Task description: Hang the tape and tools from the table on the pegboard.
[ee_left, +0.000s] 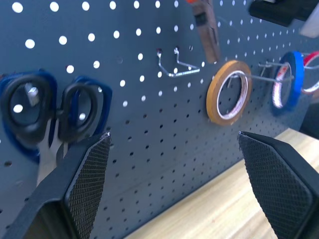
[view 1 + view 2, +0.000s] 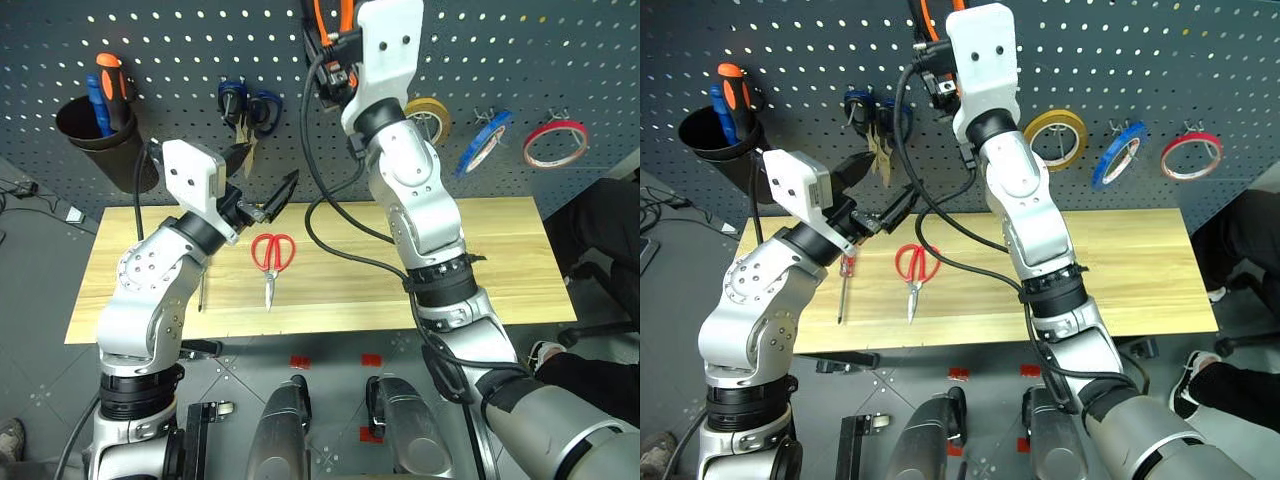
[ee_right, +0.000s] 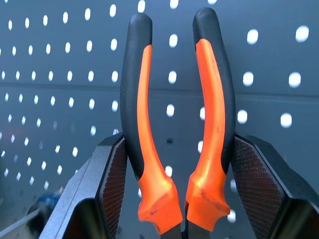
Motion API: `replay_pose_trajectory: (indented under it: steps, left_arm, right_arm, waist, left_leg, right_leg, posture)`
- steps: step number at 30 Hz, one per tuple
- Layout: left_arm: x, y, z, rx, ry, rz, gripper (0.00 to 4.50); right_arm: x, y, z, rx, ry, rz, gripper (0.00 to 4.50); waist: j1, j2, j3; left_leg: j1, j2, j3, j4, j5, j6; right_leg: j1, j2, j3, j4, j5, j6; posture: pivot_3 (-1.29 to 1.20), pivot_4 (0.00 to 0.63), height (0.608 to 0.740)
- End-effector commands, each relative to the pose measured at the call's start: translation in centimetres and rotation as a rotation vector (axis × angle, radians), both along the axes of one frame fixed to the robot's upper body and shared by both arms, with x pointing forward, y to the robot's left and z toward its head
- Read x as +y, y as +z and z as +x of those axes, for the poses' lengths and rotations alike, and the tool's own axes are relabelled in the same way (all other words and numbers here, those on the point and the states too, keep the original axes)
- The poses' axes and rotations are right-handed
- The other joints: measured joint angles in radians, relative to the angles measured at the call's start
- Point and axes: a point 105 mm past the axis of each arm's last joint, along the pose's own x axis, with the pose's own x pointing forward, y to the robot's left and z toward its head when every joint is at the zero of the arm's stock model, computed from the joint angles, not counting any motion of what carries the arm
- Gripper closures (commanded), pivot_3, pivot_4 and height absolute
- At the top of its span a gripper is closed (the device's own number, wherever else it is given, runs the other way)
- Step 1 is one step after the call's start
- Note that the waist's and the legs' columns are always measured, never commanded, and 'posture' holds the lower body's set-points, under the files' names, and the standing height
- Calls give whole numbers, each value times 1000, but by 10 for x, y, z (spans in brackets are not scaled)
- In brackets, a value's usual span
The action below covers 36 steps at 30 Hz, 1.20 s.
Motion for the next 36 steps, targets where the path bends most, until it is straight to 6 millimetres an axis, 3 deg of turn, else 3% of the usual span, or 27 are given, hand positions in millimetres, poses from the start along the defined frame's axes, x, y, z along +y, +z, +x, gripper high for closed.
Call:
replay_pose_trajectory:
  steps: [1, 10, 14, 19, 30, 36]
  left_arm:
    - [-4, 13, -3, -60, 22, -1, 208]
    - [-6, 18, 3, -81, 34, -11, 208]
    - [-5, 19, 6, -92, 46, -11, 208]
    - [-5, 17, 7, -98, 51, -7, 208]
    - [-2, 4, 12, -70, 91, 21, 208]
    - [1, -9, 17, -30, 113, 46, 208]
  right_arm:
    - [0, 27, -10, -135, -1, 60, 1703]
    - [-7, 20, 11, -157, -73, 95, 1703]
    - [-3, 2, 19, -143, -95, 64, 1703]
    - [-4, -7, 23, -136, -117, 56, 1703]
    - [-5, -40, 34, 2, -116, 40, 1703]
    - [-15, -53, 37, 62, -127, 38, 1703]
  waist:
    - [0, 0, 0]
    - [6, 0, 0]
    - [8, 0, 0]
    - [13, 0, 0]
    - [25, 0, 0]
    - [25, 0, 0]
  left_leg:
    - [0, 0, 0, 0, 0, 0]
    - [0, 0, 2, 0, 0, 0]
    - [0, 1, 2, 0, 0, 0]
    - [0, 1, 2, 0, 0, -1]
    - [0, 1, 2, 0, 0, -1]
    - [0, 1, 1, 0, 0, -1]
  right_leg:
    - [0, 0, 0, 0, 0, 0]
    - [0, 0, 1, 0, 0, 0]
    - [0, 0, 0, 0, 0, 0]
    - [0, 0, 1, 0, 0, 0]
    - [0, 0, 1, 0, 0, 0]
    - [0, 0, 0, 0, 0, 0]
  posture:
    - [-103, 321, 740]
    - [-87, 319, 740]
    - [-84, 319, 740]
    - [-80, 321, 740]
    - [-89, 328, 740]
    - [-107, 327, 740]
